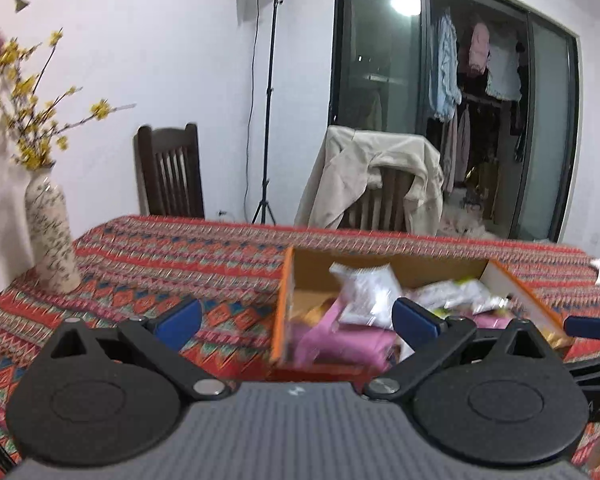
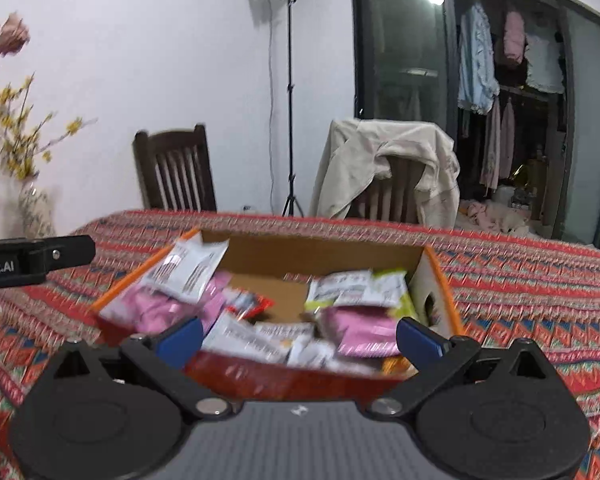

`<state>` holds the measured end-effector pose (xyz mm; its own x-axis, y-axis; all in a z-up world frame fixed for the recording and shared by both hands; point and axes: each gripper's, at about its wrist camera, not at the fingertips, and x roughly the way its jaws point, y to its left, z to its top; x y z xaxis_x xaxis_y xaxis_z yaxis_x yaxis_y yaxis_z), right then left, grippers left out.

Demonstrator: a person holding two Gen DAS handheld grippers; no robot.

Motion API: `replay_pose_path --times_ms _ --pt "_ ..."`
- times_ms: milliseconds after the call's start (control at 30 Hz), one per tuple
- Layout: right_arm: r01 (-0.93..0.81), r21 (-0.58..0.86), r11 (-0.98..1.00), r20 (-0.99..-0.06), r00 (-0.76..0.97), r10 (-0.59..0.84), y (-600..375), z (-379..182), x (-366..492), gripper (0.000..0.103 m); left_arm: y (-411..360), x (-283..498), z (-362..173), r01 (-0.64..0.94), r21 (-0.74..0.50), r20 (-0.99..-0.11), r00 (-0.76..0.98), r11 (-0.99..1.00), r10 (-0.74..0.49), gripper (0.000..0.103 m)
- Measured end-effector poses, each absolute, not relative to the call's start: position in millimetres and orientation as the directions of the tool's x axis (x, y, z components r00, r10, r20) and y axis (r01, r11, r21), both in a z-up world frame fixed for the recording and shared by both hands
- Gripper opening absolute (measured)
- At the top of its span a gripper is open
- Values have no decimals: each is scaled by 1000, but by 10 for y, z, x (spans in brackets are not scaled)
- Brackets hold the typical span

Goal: Organize snacks
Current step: 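Move both tools back to the wrappers lying beside the box, then grasp a white wrapper with the right tool while the left tool grasps another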

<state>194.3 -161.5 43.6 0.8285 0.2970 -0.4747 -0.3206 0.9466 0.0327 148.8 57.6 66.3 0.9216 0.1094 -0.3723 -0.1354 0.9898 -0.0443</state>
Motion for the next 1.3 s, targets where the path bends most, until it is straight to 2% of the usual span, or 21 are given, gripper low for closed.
replay_pose_path --times_ms 367,567,767,967,1000,1067,1200,1233,1300 --pt "-357 16 934 -610 737 292 -1203 9 1912 103 948 1239 238 -176 -31 -455 879 984 143 103" --pt "-334 -2 942 -659 709 250 -1087 -154 2065 102 1079 1261 30 -189 -74 -491 861 979 129 103" --pt "-333 60 941 -680 677 283 -1075 -296 2204 100 1147 1275 -36 -190 -117 -497 861 975 108 103" --pt "-340 36 940 -660 698 278 -1049 -344 2168 98 1162 1287 -55 -182 -136 -504 859 974 90 103" --pt "-347 36 937 -657 699 283 -1044 -339 2156 96 1161 1287 -60 -180 -138 -504 859 974 88 103" --pt "-370 35 928 -645 701 304 -1027 -316 2105 78 1162 1285 -62 -181 -140 -503 860 973 88 103" --pt "-380 24 925 -632 711 308 -1021 -279 2016 58 1186 1286 -69 -190 -150 -504 859 970 90 103" --pt "-370 21 929 -629 717 300 -1038 -264 1996 47 1192 1285 -71 -192 -153 -504 859 969 90 103" --pt "-369 48 928 -621 717 317 -1098 -231 1967 42 1203 1289 -77 -194 -157 -506 858 968 90 103"
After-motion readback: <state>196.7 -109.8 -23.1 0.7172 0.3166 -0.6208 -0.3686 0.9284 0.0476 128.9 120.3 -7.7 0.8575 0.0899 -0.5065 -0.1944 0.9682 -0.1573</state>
